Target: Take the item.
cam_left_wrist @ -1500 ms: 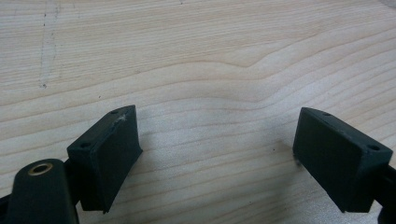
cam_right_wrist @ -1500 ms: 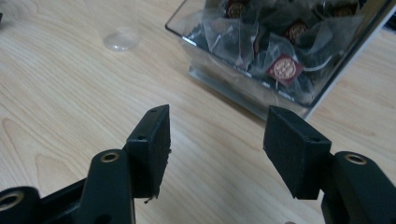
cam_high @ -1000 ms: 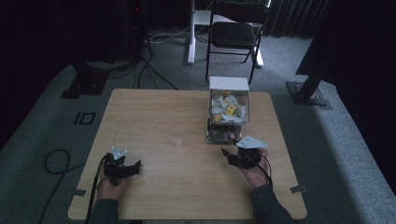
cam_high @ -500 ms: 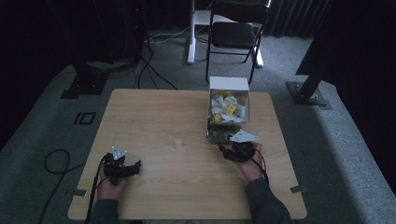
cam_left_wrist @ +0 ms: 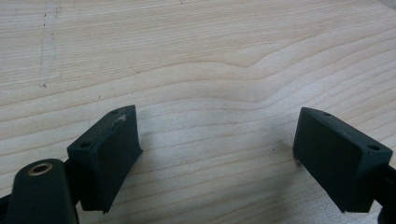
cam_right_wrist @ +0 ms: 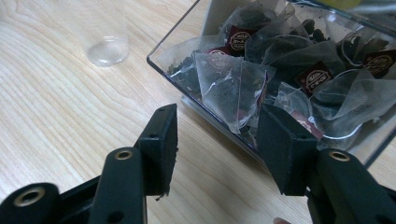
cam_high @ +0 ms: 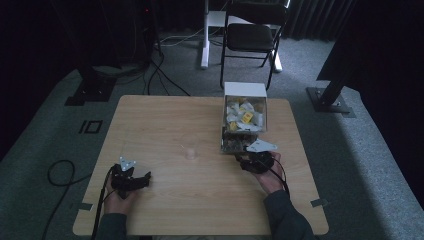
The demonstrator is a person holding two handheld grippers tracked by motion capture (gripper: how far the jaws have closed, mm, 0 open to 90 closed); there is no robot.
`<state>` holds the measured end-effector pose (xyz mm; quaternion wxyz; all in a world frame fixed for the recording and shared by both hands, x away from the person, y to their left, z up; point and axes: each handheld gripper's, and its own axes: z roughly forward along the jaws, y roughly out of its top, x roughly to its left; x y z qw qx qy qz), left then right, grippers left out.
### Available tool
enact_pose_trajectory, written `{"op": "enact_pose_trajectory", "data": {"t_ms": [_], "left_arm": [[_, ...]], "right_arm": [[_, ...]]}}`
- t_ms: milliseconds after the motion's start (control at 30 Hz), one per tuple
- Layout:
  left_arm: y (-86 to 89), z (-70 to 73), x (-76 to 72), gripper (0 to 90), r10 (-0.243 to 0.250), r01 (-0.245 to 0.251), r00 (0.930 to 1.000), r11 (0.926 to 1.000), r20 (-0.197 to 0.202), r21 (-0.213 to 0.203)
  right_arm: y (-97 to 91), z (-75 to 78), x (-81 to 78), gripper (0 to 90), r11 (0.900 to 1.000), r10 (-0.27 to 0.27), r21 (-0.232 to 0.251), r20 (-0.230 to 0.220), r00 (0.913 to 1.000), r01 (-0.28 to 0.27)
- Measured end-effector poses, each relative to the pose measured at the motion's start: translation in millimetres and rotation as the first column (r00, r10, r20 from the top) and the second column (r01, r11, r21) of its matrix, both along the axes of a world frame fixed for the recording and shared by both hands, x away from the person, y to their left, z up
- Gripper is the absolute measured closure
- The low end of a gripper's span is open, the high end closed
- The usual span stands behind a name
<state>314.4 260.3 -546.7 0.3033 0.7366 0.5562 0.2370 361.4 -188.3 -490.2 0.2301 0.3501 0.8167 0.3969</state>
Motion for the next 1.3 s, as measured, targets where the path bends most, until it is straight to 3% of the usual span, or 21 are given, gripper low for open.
{"op": "enact_pose_trajectory", "data": {"t_ms": [833,1067,1300], "left_arm": [[0.0,0.0,0.0,15.1,0.0,0.0,1.0,1.0,0.0,0.0],[0.1,0.0,0.1,15.2,-0.001,0.001,1.0,1.0,0.002,0.003],[0.1,0.0,0.1,15.1,-0.001,0.001,1.0,1.0,0.001,0.002]], "right_arm": [[-4.2,6.4,-17.4,58.2,0.9963,0.061,-0.061,-0.003,0.9981,-0.061],[-4.9,9.0,-12.2,62.3,0.9996,-0.004,0.027,0.012,0.9999,0.003],[-1.9,8.6,-4.5,59.6,0.9978,-0.039,0.054,-0.006,0.9992,0.039]]}}
